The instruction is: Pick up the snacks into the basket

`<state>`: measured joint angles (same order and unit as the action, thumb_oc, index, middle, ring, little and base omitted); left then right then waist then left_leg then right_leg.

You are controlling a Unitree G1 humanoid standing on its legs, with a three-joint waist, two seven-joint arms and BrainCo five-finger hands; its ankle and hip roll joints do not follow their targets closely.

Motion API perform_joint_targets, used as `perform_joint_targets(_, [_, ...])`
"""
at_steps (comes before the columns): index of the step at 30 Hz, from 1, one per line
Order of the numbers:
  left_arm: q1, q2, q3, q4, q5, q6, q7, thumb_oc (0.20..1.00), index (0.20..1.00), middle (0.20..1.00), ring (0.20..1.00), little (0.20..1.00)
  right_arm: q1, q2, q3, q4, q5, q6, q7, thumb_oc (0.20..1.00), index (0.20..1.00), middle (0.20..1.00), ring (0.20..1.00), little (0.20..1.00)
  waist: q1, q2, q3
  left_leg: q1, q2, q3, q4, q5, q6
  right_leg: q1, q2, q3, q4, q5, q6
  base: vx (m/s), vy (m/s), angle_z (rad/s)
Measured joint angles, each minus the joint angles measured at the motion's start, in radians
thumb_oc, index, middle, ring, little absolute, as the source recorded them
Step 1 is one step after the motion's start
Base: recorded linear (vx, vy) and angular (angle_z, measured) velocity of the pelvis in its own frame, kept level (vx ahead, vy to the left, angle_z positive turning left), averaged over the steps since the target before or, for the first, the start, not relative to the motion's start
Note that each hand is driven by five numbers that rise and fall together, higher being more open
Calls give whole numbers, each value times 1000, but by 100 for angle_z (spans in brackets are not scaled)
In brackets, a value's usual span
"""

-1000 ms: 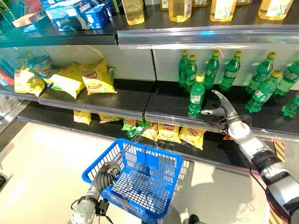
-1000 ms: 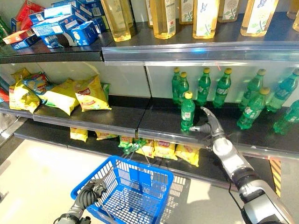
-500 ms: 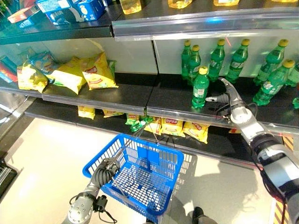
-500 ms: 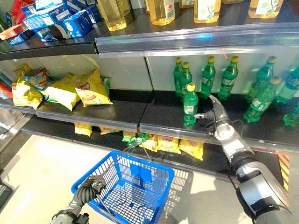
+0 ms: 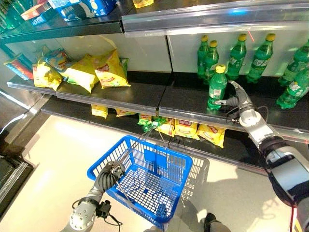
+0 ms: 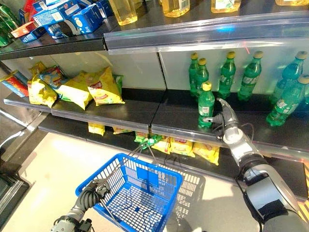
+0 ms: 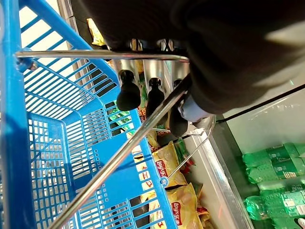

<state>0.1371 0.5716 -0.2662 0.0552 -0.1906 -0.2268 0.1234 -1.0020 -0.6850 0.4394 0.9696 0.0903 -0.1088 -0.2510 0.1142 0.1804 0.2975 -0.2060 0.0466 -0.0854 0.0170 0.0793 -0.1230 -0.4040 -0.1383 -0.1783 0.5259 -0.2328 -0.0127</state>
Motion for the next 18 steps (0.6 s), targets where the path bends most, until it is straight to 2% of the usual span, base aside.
perform_joint_targets(8, [0,1,-10,-1,0,0,0,200,200,200,200,200,0,1,3,10,0,1,-1,1000,1000,1000,1000,1000,14,7,-1,-1,-7,-14,0,3,0,7,-11,-16,1,-2,3,3,15,6])
perform_joint_targets(11, [-2,1,-15,-3,0,-2,0,200,200,200,200,200,-1,0,3,12,0,0,-3,1000,1000,1000,1000,1000,17,19,0,0,-10,-29,0,8,-2,15,-16,-26,2,-6,4,3,8,12])
perform_joint_targets(12, [-2,1,-18,-4,0,-2,0,200,200,200,200,200,-2,-1,3,12,0,0,-4,953,953,953,953,953,18,24,0,0,-10,-31,0,9,-2,15,-16,-27,3,-6,4,2,4,7])
perform_joint_targets(13, [-2,1,-24,-6,0,-2,0,200,200,200,200,200,-2,-1,3,12,-1,0,-6,395,395,395,395,395,21,32,0,-1,-11,-34,0,11,-2,15,-18,-29,6,-9,7,-1,-2,8])
perform_joint_targets(15, [-2,1,-29,-12,0,-2,0,200,200,200,200,200,-2,-1,4,12,-1,0,-6,200,200,200,200,200,21,40,-1,-7,-16,-43,0,14,-4,8,-24,-33,18,-17,7,7,-1,13])
perform_joint_targets(18, [-2,3,-31,-26,0,-2,2,200,200,200,200,200,-3,-2,4,12,-3,-1,-8,200,200,200,200,200,24,42,-1,-19,-16,-55,0,18,-6,-3,-27,-43,29,-19,-1,8,7,9])
